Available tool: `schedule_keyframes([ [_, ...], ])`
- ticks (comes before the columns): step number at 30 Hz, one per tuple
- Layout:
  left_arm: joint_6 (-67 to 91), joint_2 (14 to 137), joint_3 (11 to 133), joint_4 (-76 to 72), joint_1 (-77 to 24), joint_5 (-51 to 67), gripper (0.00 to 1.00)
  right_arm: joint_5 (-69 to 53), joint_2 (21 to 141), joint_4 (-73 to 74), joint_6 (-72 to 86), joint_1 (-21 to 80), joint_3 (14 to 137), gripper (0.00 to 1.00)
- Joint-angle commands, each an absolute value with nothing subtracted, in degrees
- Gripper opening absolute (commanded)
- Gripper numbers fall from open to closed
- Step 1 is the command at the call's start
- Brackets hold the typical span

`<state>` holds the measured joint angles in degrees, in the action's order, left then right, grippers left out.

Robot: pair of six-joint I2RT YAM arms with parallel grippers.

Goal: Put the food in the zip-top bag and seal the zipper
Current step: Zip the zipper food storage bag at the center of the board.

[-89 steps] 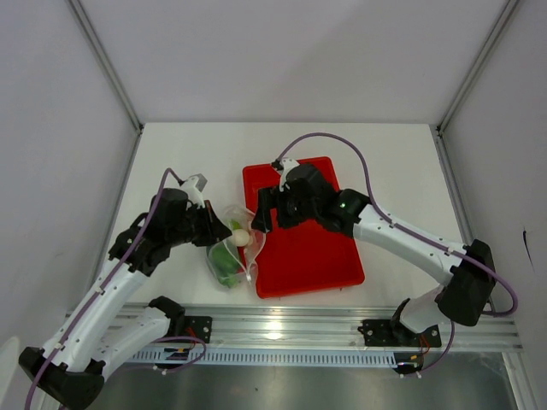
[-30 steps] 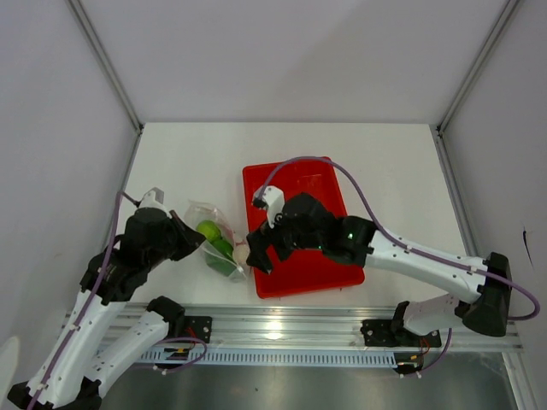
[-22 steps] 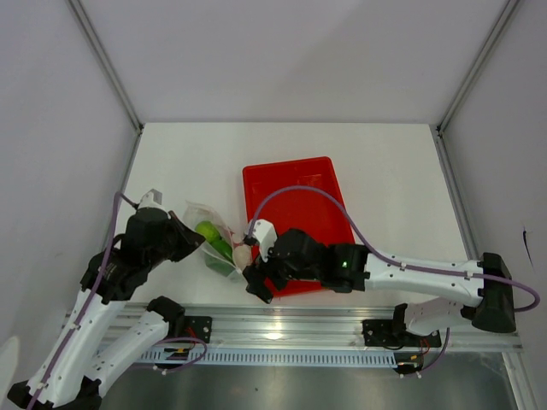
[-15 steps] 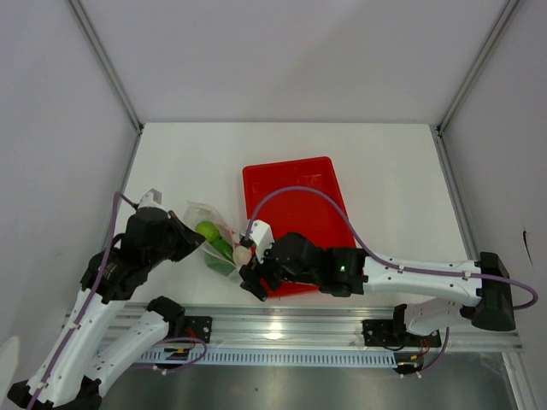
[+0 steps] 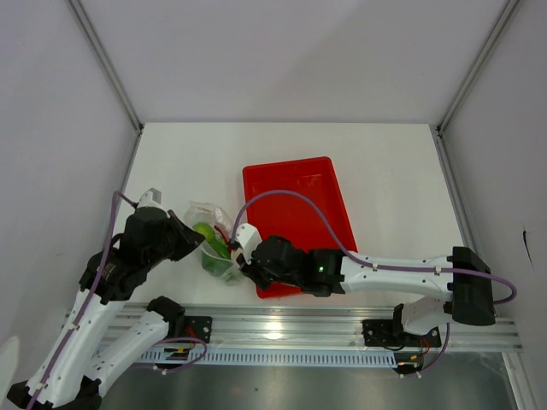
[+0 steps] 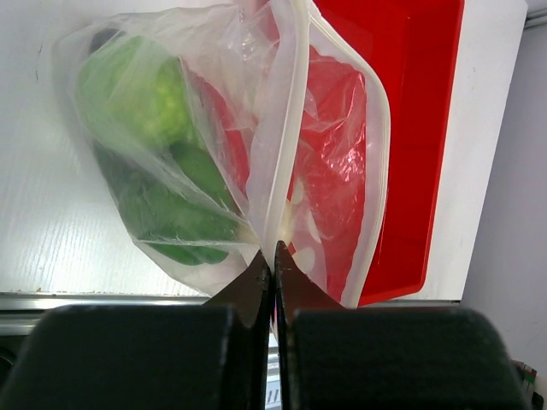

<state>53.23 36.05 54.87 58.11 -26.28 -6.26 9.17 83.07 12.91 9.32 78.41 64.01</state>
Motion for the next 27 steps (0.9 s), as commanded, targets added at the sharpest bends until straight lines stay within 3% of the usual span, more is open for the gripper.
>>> schedule_keyframes([
  [1, 51.2, 35.5, 56.8, 56.7, -26.4, -5.3, 0.01, 14.4, 82.4, 9.8, 10.2, 78.7, 66.2, 0.06],
  [3, 50.3, 35.3, 56.6, 56.1, -26.4, -4.6, 0.01, 17.0, 82.2, 9.6, 9.9, 78.7, 66.2, 0.00],
  [11, 46.5, 33.4, 54.6, 55.0, -26.4, -3.5, 0.01, 14.9, 80.3, 7.7, 7.5, 75.5, 67.8, 0.00],
  [14, 45.8, 30.6, 54.8, 57.1, -26.4, -7.7, 0.05, 9.3, 80.1, 6.9, 7.2, 72.2, 68.2, 0.00],
  [16, 44.8, 26.3, 54.4, 57.7, -26.4, -11.1, 0.16, 4.5, 80.3, 6.6, 7.0, 70.6, 68.5, 0.00],
  [17, 44.1, 24.9, 54.3, 57.3, -26.4, -11.8, 0.25, 3.1, 80.8, 6.4, 6.9, 69.4, 68.9, 0.00],
  [18, 43.4, 23.6, 54.3, 56.5, -26.4, -12.1, 0.43, 1.9, 81.0, 6.4, 6.9, 68.8, 69.2, 0.00],
  [20, 41.2, 20.7, 54.9, 55.7, -26.4, -12.5, 0.57, -2.7, 81.7, 6.8, 6.1, 67.9, 70.0, 0.00],
  [21, 40.0, 20.2, 54.8, 54.8, -26.4, -11.6, 0.70, -3.9, 82.8, 7.0, 5.7, 67.2, 71.3, 0.00],
  [24, 35.2, 20.6, 56.0, 50.9, -26.4, -6.4, 0.83, -7.6, 84.8, 8.2, 4.7, 66.0, 73.4, 0.00],
  [27, 30.0, 22.7, 56.2, 46.1, -26.4, 2.8, 0.86, -12.1, 85.9, 8.3, 4.2, 65.1, 74.4, 0.00],
])
